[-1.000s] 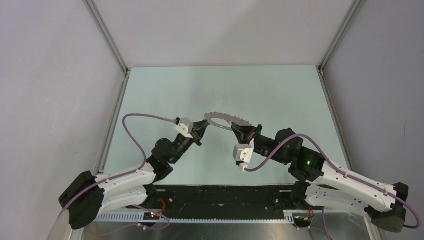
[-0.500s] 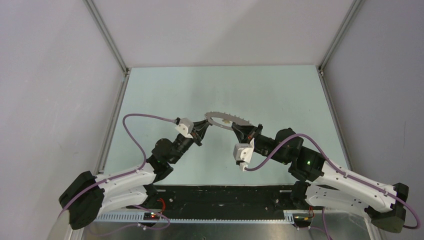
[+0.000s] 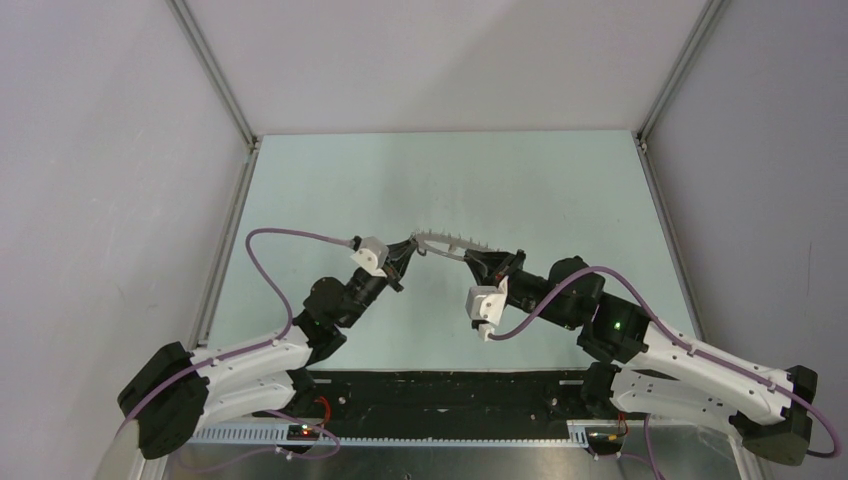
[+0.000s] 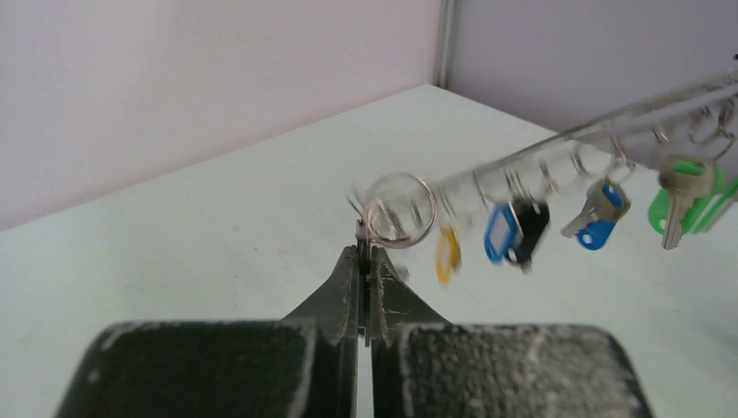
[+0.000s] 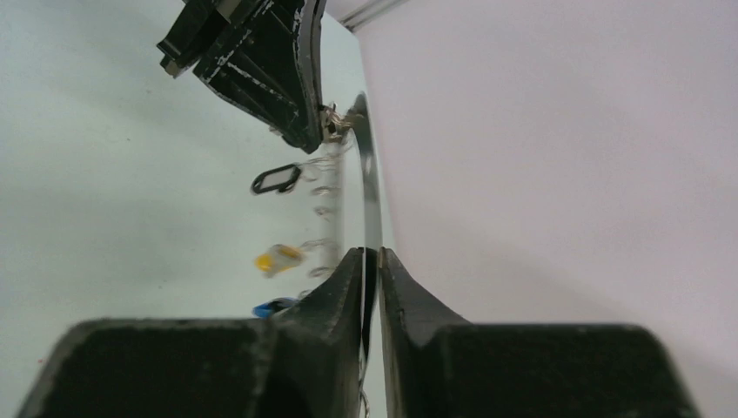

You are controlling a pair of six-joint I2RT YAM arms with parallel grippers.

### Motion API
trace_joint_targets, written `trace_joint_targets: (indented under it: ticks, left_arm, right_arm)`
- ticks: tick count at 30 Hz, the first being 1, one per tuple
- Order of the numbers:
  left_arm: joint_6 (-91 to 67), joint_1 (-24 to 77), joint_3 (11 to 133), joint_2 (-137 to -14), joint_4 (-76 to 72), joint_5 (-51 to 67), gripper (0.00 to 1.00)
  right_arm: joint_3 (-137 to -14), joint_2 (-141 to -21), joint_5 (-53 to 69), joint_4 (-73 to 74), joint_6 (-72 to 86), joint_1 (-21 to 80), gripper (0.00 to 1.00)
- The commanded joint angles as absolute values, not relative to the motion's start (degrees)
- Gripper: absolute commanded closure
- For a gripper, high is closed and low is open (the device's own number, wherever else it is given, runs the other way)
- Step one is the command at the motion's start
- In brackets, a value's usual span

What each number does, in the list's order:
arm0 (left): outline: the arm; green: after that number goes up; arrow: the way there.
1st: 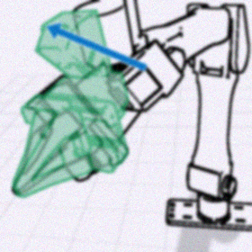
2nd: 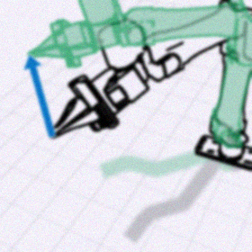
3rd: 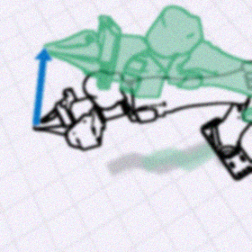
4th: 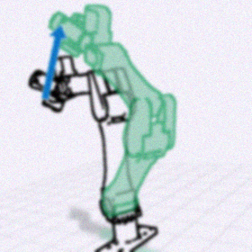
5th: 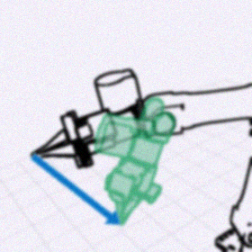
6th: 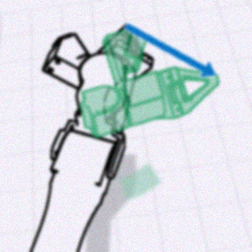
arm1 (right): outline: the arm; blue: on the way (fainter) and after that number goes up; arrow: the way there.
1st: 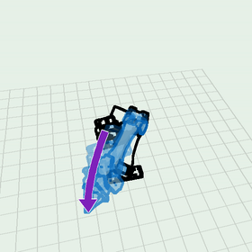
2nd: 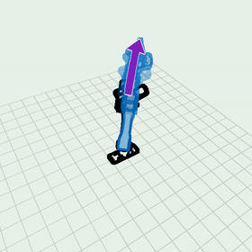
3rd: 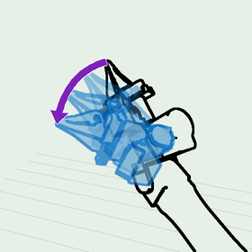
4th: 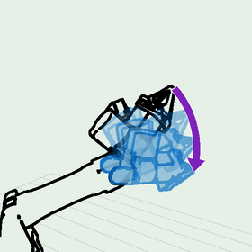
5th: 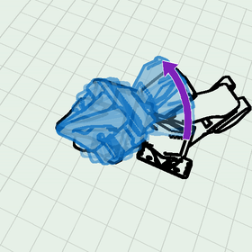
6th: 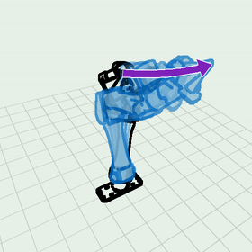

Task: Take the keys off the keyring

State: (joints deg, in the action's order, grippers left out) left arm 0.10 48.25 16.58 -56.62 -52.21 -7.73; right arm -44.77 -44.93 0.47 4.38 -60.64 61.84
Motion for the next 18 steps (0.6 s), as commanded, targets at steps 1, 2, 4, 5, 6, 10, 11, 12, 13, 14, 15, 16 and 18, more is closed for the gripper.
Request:
trace_joint_targets:
  ticks: [1,2,4,5,6,10,11,12,13,14,15,16,18]
  left_arm:
    - [7.10,48.48,15.82,-56.81,-54.28,-10.07,1.00]
    - [8.16,48.46,15.82,-56.96,-54.02,-10.18,1.00]
    - [12.19,48.44,16.19,-57.22,-53.16,-10.12,1.00]
    - [15.40,48.43,16.36,-57.26,-52.60,-10.02,1.00]
    - [17.15,48.47,16.88,-57.25,-51.25,-9.98,1.00]
    - [27.28,48.78,18.79,-55.28,-45.37,-8.64,1.00]
    - [30.09,48.91,19.29,-54.71,-44.26,-7.39,1.00]
    - [31.39,49.10,20.40,-53.65,-41.70,-6.38,1.00]
    - [34.50,49.16,20.92,-53.19,-40.58,-3.51,1.00]
    - [35.80,49.40,22.00,-52.58,-39.10,-1.32,1.00]
    - [37.18,49.57,22.69,-52.26,-38.54,-0.92,1.00]
    - [37.36,49.79,24.59,-52.19,-36.95,1.09,1.00]
    - [37.39,49.94,28.79,-52.14,-31.63,3.90,1.00]
  right_arm:
    - [-45.73,-43.12,-1.61,4.75,-55.69,63.50,0.78]
    - [-45.01,-42.31,-0.97,5.23,-53.28,63.83,0.67]
    - [-44.31,-40.59,1.72,7.93,-47.89,64.80,0.51]
    - [-43.73,-39.85,3.42,8.36,-45.83,65.07,0.48]
    - [-43.31,-37.85,4.26,9.08,-41.78,65.10,0.46]
    - [-39.80,-30.87,8.00,8.42,-32.38,65.00,0.42]
    - [-39.06,-29.94,8.09,8.26,-31.22,64.70,0.42]
    - [-38.87,-28.69,7.91,8.11,-29.23,64.56,0.42]
    - [-38.68,-28.27,6.94,7.96,-28.28,64.06,0.43]
    - [-38.67,-27.94,6.33,7.48,-26.12,63.80,0.44]
    - [-38.61,-28.08,5.36,7.26,-25.10,63.06,0.45]
    - [-38.60,-28.28,5.14,6.69,-23.11,62.51,0.47]
    - [-38.64,-29.01,5.73,5.97,-20.87,60.45,0.49]
